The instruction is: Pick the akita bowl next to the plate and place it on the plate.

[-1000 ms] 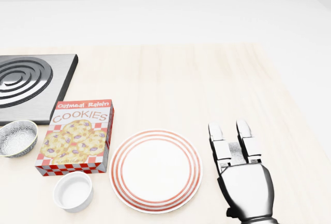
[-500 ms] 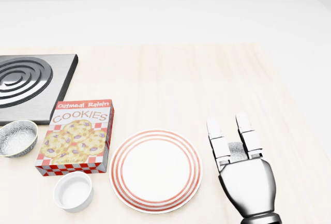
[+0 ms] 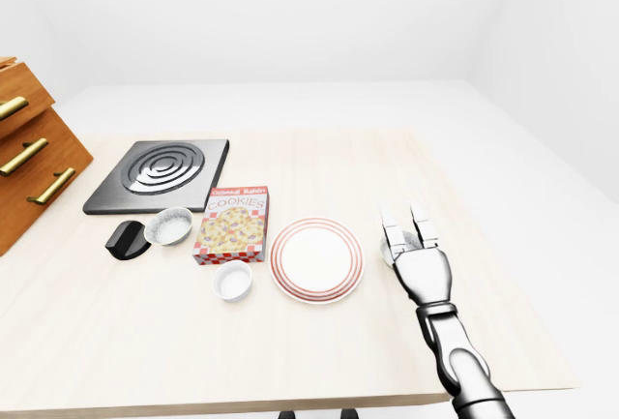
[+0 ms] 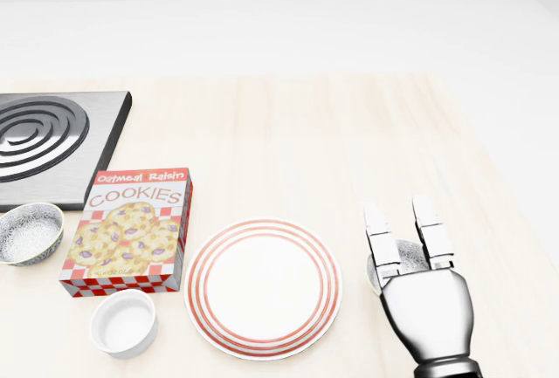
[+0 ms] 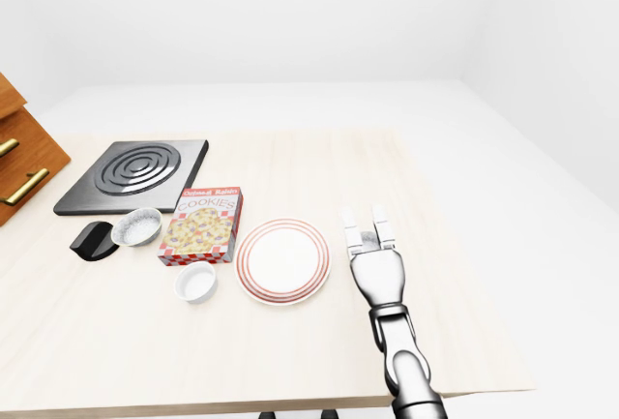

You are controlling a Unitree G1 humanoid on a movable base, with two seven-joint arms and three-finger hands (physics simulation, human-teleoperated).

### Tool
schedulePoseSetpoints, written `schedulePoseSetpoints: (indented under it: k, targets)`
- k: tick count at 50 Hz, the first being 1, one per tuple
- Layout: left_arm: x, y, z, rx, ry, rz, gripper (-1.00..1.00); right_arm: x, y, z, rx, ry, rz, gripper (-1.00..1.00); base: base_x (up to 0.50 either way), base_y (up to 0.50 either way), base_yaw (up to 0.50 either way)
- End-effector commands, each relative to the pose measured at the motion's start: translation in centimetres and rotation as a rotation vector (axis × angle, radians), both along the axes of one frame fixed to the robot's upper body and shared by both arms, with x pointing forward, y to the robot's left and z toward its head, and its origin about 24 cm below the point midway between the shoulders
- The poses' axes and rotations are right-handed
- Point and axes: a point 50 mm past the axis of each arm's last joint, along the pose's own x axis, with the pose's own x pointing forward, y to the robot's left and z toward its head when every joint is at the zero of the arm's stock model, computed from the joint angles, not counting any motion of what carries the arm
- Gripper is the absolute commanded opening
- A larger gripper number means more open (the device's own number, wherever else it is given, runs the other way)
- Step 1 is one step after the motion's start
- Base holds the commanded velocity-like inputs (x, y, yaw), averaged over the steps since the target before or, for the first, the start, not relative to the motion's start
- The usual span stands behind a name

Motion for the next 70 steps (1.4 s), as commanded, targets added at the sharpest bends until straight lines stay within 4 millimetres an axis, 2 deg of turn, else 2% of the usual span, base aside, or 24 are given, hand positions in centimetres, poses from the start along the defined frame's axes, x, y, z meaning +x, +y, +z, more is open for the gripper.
schedulePoseSetpoints:
  k: [1, 8, 16, 25, 27, 45, 46, 47, 48, 49, 60, 70]
  targets:
    - [0.1, 0.0, -0.3, -0.008, 0.003, -0.001, 1.00, 0.7, -0.5, -1.3, 0.006, 0.018, -0.009, 1.00, 0.00, 0.00, 0.00]
    - [0.0, 0.0, 0.3, 0.009, -0.002, -0.002, 1.00, 1.2, -0.7, -2.6, 0.022, 0.080, -0.017, 1.00, 0.00, 0.00, 0.00]
    - [0.0, 0.0, 0.0, 0.001, 0.001, -0.002, 1.00, 1.8, -0.7, -2.9, 0.023, 0.104, -0.016, 1.00, 0.00, 0.00, 0.00]
    - [-0.1, 0.0, 0.4, 0.011, -0.002, -0.004, 1.00, 2.5, -0.5, -4.6, -0.015, 0.196, -0.009, 1.00, 0.00, 0.00, 0.00]
    - [-0.1, 0.0, 0.0, 0.000, 0.001, -0.004, 1.00, 2.6, -0.6, -4.9, -0.019, 0.215, -0.011, 1.00, 0.00, 0.00, 0.00]
    - [-0.1, 0.0, 0.1, 0.004, -0.001, -0.006, 1.00, 2.1, -0.7, -6.5, 0.016, 0.301, -0.023, 1.00, 0.00, 0.00, 0.00]
    - [-0.1, 0.0, 0.1, 0.004, -0.001, -0.006, 1.00, 2.0, -0.7, -6.6, 0.016, 0.306, -0.024, 0.42, 0.00, 0.00, 0.00]
    - [-0.1, 0.0, 0.1, 0.005, -0.002, -0.006, 1.00, 2.0, -0.7, -6.8, 0.014, 0.314, -0.024, -0.36, 0.00, 0.00, 0.00]
    - [-0.1, 0.0, 0.2, 0.005, -0.002, -0.006, 1.00, 2.0, -0.7, -6.8, 0.015, 0.317, -0.025, -0.78, 0.00, 0.00, 0.00]
    - [-0.1, 0.0, 0.1, 0.005, -0.002, -0.006, 1.00, 2.0, -0.7, -6.9, 0.020, 0.319, -0.026, -1.00, 0.00, 0.00, 0.00]
    - [-0.1, 0.0, 0.2, 0.005, -0.001, -0.009, 1.00, 2.1, -0.8, -6.4, 0.009, 0.290, -0.030, -1.00, 0.00, 0.00, 0.00]
    - [-0.2, 0.0, 0.3, 0.008, -0.001, -0.011, 1.00, 2.7, -0.8, -4.1, -0.034, 0.168, -0.030, -1.00, 0.00, 0.00, 0.00]
